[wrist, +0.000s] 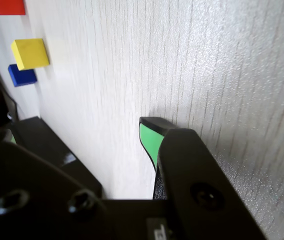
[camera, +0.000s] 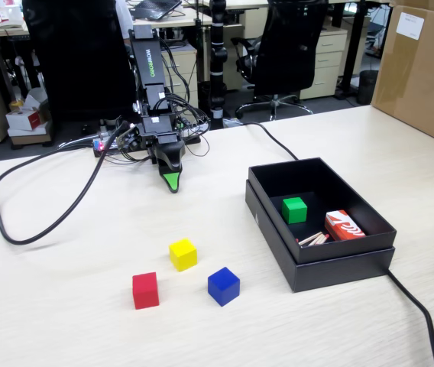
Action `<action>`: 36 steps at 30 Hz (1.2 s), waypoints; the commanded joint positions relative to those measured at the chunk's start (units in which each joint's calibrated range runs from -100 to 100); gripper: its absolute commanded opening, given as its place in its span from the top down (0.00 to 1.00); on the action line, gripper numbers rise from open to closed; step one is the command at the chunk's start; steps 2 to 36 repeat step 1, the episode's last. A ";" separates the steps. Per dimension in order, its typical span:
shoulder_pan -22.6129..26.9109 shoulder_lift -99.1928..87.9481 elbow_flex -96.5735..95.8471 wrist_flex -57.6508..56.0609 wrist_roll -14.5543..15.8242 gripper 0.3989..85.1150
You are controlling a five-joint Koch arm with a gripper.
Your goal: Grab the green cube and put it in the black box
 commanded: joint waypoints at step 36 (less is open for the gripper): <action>0.00 0.41 -0.48 -1.96 -0.24 0.43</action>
